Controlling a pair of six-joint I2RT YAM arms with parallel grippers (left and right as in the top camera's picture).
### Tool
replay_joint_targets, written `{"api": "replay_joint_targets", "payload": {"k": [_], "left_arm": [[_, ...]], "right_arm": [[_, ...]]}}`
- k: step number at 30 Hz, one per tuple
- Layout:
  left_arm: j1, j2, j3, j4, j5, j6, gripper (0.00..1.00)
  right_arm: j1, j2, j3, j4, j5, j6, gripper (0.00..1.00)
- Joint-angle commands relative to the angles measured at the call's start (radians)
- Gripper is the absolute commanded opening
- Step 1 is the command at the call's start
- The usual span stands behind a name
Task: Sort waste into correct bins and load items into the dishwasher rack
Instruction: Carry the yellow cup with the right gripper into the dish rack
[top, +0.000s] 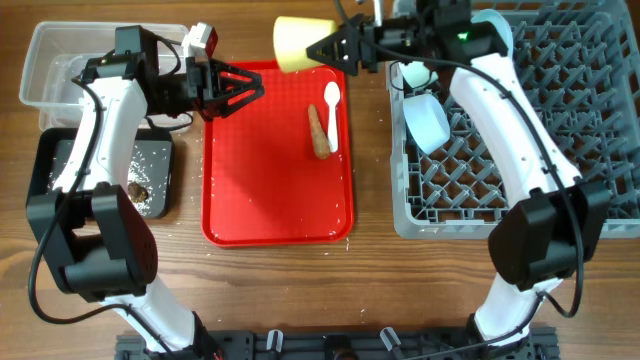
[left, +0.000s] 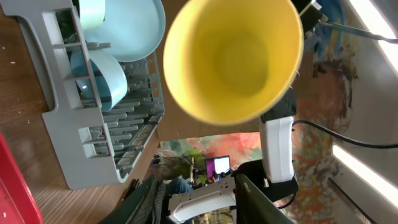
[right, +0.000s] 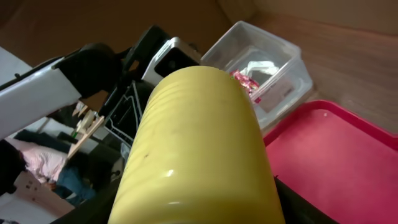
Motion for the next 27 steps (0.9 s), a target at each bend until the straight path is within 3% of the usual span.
{"api": "replay_joint_targets", "payload": {"k": [1, 7, 12, 14, 20, 27], "left_arm": [[-0.002, -0.016, 0.003, 0.004, 0.003, 0.009, 0.39], [-0.004, -0.016, 0.003, 0.003, -0.222, 0.009, 0.38], [-0.036, -0.016, 0.003, 0.003, -0.581, 0.009, 0.43], [-0.053, -0.016, 0.003, 0.003, -0.668, 0.008, 0.43], [-0.114, -0.014, 0.003, 0.004, -0.819, 0.008, 0.43], [-0.144, -0.014, 0.003, 0.008, -0.85, 0.008, 0.43]], "right_arm": [[-0.044, 0.007, 0.002, -0.028, 0.005, 0.028, 0.45], [-0.079, -0.087, 0.004, -0.294, 0.457, 0.016, 0.46], [-0.078, -0.296, 0.011, -0.615, 0.972, 0.075, 0.47], [-0.078, -0.337, 0.011, -0.73, 1.069, 0.104, 0.47], [-0.078, -0.344, -0.033, -1.018, 1.096, 0.133, 0.47], [-0.078, -0.341, -0.338, -0.929, 1.023, 0.148, 0.47]]}}
